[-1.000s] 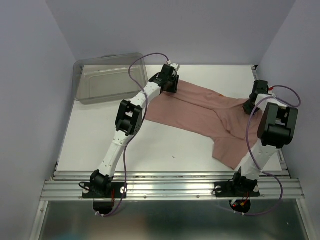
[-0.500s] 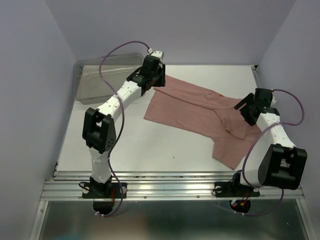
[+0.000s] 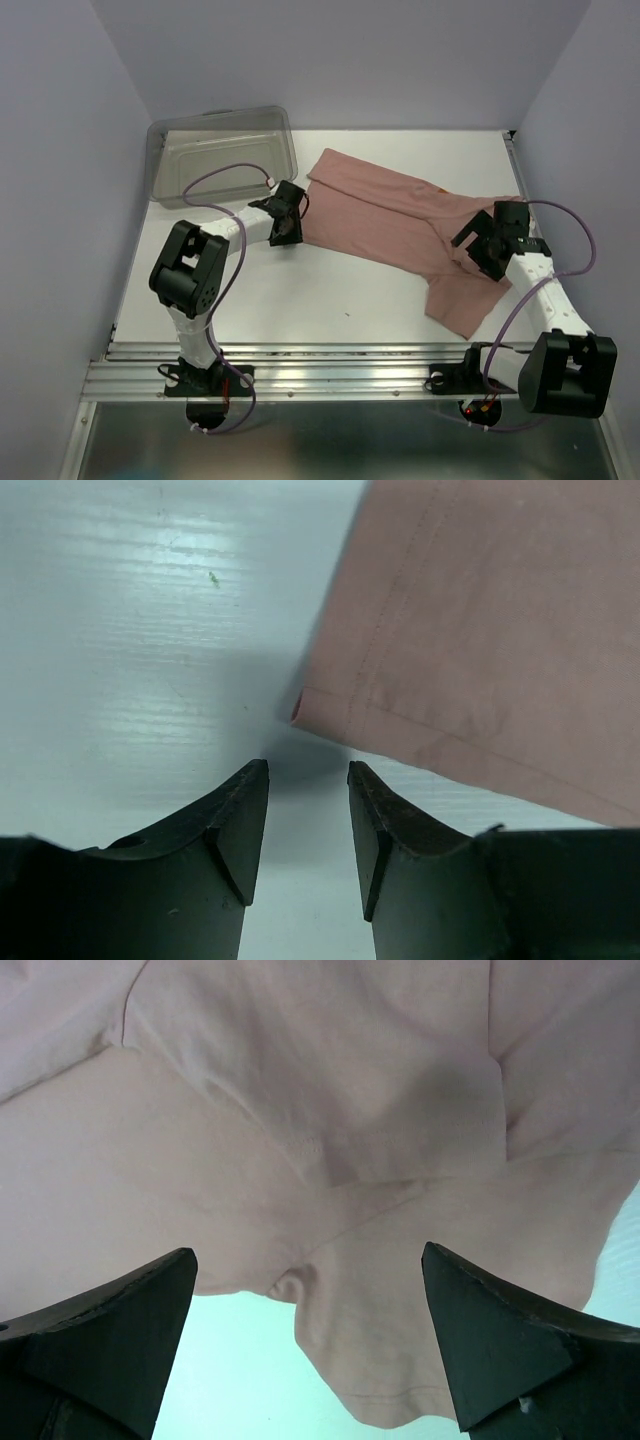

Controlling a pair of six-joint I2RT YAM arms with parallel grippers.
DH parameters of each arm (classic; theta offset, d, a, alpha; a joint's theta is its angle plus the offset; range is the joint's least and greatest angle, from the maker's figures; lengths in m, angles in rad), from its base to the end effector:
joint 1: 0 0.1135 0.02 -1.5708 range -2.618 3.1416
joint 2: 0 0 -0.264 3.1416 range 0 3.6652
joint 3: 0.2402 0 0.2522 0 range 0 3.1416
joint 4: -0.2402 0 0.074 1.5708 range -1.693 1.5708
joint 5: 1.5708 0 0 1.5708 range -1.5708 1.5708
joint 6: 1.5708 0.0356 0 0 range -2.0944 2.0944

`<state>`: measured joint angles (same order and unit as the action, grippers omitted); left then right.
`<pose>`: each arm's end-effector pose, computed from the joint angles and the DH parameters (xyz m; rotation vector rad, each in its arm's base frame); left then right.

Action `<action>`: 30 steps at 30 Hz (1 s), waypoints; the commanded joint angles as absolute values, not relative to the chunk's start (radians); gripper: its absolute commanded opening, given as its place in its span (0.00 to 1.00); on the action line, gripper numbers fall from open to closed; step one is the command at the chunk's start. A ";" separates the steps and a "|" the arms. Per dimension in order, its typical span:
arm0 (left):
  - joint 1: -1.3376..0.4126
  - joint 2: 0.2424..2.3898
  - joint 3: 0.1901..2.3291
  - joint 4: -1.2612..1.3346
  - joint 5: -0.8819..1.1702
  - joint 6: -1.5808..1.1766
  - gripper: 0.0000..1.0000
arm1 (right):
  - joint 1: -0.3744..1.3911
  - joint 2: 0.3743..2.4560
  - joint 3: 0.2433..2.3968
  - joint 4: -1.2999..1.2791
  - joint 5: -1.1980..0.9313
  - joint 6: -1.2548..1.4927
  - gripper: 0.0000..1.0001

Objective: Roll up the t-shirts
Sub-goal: Fold the T-shirt at the center of the board.

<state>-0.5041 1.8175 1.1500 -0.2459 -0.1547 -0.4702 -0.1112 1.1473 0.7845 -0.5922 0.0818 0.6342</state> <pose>0.3360 -0.1791 0.1786 -0.0235 2.4826 -0.2263 0.2233 -0.0279 0.2340 0.9498 2.3390 0.1077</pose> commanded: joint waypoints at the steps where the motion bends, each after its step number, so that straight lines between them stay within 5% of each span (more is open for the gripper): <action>1: -0.483 1.736 1.126 -0.155 -0.183 -0.563 0.50 | -0.101 1.118 0.775 -0.607 0.075 0.594 1.00; 30: -0.462 1.827 1.111 -0.104 -0.132 -0.649 0.55 | -0.101 1.078 0.795 -0.663 0.086 0.600 1.00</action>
<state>-0.4515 1.8179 1.1198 -0.1078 -0.1333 -0.6388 -0.1097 1.1057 0.7818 -0.6453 0.0711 0.5983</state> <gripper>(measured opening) 0.549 0.998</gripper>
